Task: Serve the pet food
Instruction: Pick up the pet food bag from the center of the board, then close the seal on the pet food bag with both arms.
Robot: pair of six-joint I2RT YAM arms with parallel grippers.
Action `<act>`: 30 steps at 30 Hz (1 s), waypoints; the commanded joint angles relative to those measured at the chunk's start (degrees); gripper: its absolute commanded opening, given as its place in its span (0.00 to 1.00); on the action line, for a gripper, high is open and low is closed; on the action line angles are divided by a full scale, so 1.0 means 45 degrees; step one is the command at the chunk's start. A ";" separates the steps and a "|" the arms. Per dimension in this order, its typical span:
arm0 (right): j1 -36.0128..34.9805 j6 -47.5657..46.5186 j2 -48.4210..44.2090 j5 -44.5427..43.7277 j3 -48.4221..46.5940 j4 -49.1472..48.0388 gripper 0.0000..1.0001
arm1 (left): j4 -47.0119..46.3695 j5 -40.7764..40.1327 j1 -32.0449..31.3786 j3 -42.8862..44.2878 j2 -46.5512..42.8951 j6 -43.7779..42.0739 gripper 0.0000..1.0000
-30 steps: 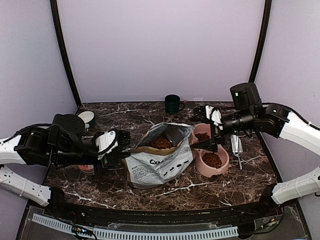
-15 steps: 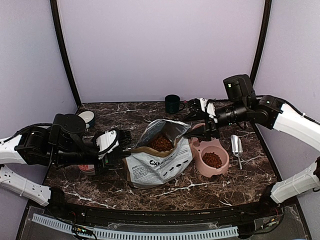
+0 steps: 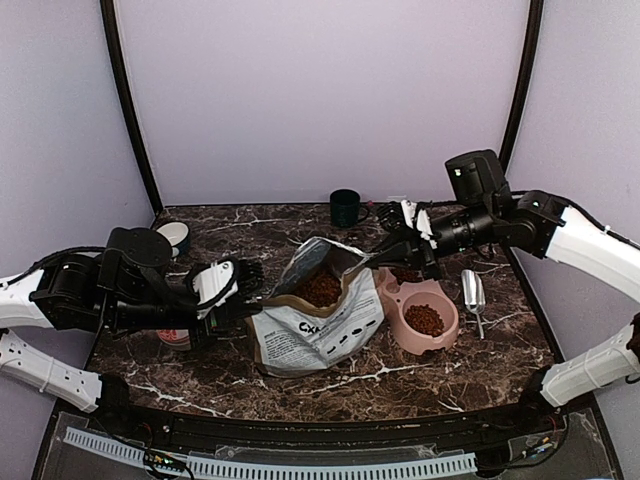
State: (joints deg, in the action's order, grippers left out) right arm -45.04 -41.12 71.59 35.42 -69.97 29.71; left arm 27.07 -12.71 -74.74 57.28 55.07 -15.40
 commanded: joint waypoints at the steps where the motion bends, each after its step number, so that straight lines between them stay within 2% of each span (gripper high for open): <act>1: 0.0060 -0.0166 0.0206 0.0371 -0.0346 -0.0578 0.00 | -0.0532 0.0313 -0.0012 0.0786 -0.0275 0.0197 0.00; 5: 0.0036 0.0325 0.0087 0.0841 -0.0360 -0.0627 0.00 | -0.0400 0.0273 -0.0012 0.0996 -0.0267 0.0408 0.00; 9: 0.0036 0.1275 -0.1071 0.1020 0.0516 -0.1488 0.00 | 0.0009 -0.0160 -0.0012 0.1510 -0.0192 0.0760 0.00; 14: 0.0039 0.2928 -0.3087 0.0887 0.2352 -0.3489 0.00 | 0.0626 -0.1907 0.0015 0.2499 0.0116 0.1100 0.00; 18: 0.0032 0.3924 -0.3714 0.0435 0.2354 -0.2959 0.00 | 0.1043 -0.3800 0.0091 0.2824 0.0424 0.1257 0.00; 24: 0.0028 0.5205 -0.4391 -0.0161 0.2397 -0.2447 0.00 | 0.1902 -0.4765 0.1453 0.3199 0.0310 0.2129 0.00; 30: 0.0029 0.6535 -0.5094 0.0357 0.3036 -0.3212 0.00 | 0.2570 -0.5602 0.2269 0.3402 0.0253 0.2843 0.00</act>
State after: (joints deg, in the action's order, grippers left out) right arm -45.78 -17.91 55.16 34.52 -55.90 23.35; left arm 36.36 -22.26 -68.97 66.70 60.47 -6.28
